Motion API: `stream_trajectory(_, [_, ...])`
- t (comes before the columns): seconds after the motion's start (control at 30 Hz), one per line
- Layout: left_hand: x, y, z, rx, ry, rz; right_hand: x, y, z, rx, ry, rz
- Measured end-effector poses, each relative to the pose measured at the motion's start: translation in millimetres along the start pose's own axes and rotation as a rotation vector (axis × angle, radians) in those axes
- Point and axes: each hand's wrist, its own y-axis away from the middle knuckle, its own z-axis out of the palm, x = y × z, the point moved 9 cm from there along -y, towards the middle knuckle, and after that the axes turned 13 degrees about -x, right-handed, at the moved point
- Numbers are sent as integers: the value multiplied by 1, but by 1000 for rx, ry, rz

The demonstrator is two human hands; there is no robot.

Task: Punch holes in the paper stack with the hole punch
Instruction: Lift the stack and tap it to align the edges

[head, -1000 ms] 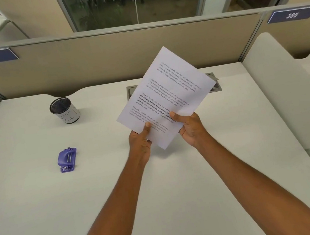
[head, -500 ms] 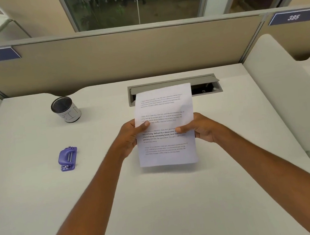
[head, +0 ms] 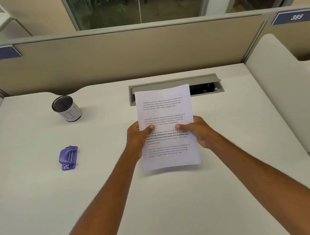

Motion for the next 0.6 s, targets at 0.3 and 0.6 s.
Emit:
stream_trajectory(0.3, [-8,3,-21,36,50,-61,0,-4,12,-61,34,-56])
stream_trajectory(0.6, [-1,27,-103,137,119,-72,1,-19,26,-126,15,-65])
